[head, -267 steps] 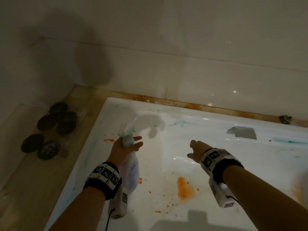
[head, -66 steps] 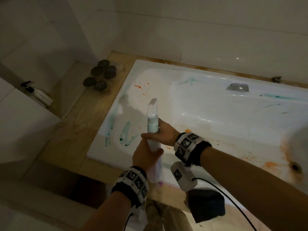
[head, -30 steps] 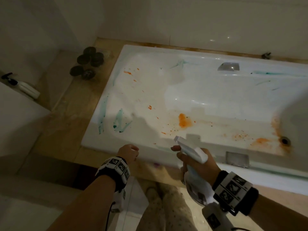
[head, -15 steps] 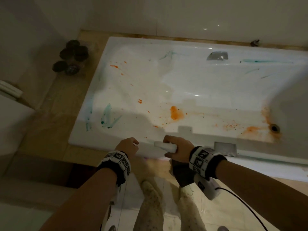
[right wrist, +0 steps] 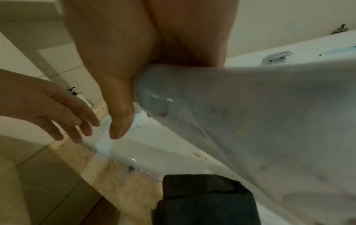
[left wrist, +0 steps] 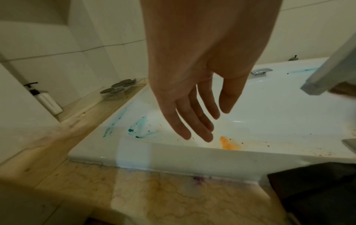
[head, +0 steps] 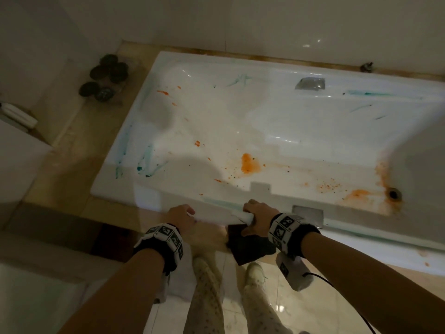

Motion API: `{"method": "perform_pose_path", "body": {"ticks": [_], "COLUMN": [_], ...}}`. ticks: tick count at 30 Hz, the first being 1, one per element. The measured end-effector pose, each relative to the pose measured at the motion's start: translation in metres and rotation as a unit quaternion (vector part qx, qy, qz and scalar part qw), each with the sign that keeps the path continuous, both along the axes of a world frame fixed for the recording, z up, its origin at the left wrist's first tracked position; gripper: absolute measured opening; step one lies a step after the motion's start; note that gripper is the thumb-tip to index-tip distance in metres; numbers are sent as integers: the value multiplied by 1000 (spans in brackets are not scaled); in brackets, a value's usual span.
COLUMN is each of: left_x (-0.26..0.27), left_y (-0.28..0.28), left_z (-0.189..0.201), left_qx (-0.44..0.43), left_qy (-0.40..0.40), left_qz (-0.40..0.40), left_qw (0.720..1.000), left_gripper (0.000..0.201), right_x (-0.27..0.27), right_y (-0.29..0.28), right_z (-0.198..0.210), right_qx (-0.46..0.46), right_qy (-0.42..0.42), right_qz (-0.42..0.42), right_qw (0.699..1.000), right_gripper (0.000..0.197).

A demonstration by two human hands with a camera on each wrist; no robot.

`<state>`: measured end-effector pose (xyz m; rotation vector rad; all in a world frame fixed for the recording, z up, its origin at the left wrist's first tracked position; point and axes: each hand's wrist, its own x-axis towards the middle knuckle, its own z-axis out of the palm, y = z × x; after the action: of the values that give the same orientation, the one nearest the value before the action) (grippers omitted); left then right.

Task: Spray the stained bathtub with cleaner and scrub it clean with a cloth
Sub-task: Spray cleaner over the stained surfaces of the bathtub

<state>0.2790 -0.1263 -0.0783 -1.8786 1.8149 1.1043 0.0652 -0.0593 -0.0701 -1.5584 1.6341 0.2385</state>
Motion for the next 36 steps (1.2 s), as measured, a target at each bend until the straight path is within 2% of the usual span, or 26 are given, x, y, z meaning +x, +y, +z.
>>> {"method": "perform_pose_path", "body": {"ticks": [5,10,12,15,20,23,28,32,36], "left_x": [-32,-58,-63,-69,-83,-94,-116,-140,-169], "left_y": [17,34,36,33,25,22,24,34,44], "left_z": [3,4,3,5,8,6,1,0,-3], "left_qx": [-16,-35,-27,-16,-14,-14,2,16,17], "left_qy": [23,38,36,31,30,37,44,42,37], "left_qz": [-4,-40,-44,-56,-88,-109,-121,-137,-133], "left_qw": [1000,998,998,998,996,993,992,990,990], "left_gripper": [31,32,32,32,32,31,31,32,31], "right_x": [-20,-35,-42,-52,-67,-77,-92,-108,-137], "right_y": [14,24,26,31,39,44,56,71,90], "right_z": [2,3,4,6,9,11,5,-5,-12], "right_qx": [-5,15,27,22,35,43,29,70,59], "right_qy": [-35,23,13,10,71,46,-22,-32,-43], "right_qz": [-50,-27,-20,-40,-39,-47,-131,-147,-166], "right_qw": [998,999,999,999,996,997,991,986,983], "right_gripper": [49,51,55,48,52,58,50,71,67]}}
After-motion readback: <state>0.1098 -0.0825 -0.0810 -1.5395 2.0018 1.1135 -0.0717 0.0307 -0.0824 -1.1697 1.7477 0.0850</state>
